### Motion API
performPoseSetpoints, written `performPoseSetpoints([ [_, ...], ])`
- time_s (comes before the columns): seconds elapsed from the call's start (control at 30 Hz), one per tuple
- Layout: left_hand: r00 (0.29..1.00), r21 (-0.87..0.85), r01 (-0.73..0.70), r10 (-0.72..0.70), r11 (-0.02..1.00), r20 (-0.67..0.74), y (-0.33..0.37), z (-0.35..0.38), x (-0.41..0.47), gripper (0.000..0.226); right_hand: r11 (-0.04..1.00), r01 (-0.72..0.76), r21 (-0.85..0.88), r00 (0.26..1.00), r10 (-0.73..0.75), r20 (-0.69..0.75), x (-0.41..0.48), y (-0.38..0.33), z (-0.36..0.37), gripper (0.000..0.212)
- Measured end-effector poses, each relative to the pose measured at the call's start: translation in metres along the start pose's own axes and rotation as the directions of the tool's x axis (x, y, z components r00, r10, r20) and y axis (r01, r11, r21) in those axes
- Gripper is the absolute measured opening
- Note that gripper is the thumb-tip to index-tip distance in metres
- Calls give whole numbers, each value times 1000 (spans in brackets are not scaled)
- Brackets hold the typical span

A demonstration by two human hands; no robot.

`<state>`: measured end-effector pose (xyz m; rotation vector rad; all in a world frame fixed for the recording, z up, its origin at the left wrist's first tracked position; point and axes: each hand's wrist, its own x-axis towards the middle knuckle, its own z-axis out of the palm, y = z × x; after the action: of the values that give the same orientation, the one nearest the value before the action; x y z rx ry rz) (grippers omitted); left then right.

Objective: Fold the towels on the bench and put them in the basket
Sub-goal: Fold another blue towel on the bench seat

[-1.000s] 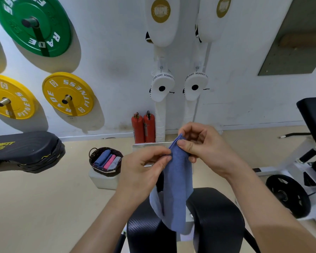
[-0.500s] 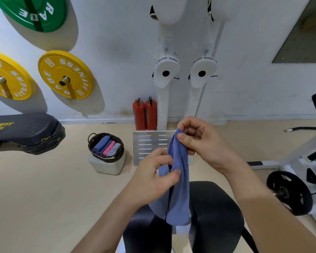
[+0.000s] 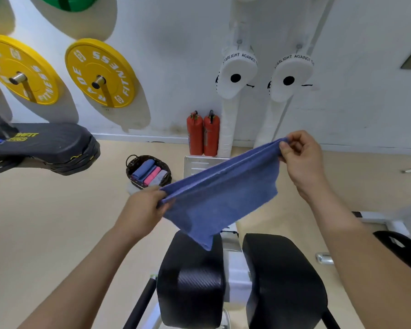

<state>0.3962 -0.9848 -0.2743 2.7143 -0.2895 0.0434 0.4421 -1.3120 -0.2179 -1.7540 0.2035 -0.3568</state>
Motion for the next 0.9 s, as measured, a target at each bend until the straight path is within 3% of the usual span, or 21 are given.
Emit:
performPoseSetpoints([
  [0.07,994,34,-61,64,998,-85,-8,-6,7,7,1000,-15,-22,999,14,-47,5,16,1,27],
  [0.2,972,160,-181,201,970,-121,-20,10,-5,11,991,-128,-47,992,127,-13,-18,65,-2,25],
  [0.4,961,115,-221,196,968,197,-58,93,-68,58,903,-313,-295,933,351,84,-98,168,-11,26],
  [0.5,940,57,-239,216,969,265,-65,114,-93,66,824,-342,-451,902,423,90,-124,194,-13,19],
  [0.57,936,51,-269,248,962,250,-67,116,-102,65,783,-341,-521,885,455,104,-132,199,-12,15],
  [0.73,941,3,-288,282,958,185,-63,110,-110,50,677,-246,-693,857,486,170,-137,208,-8,27],
  [0.8,955,-18,-209,208,978,211,-61,110,-112,33,658,-245,-712,854,494,163,-137,209,-8,25],
  [0.87,967,-25,-131,133,991,215,-61,108,-112,38,648,-283,-707,846,516,134,-137,208,-9,24],
  [0.9,965,-20,-160,161,987,209,-63,108,-112,38,653,-339,-677,831,546,110,-138,208,-10,24],
])
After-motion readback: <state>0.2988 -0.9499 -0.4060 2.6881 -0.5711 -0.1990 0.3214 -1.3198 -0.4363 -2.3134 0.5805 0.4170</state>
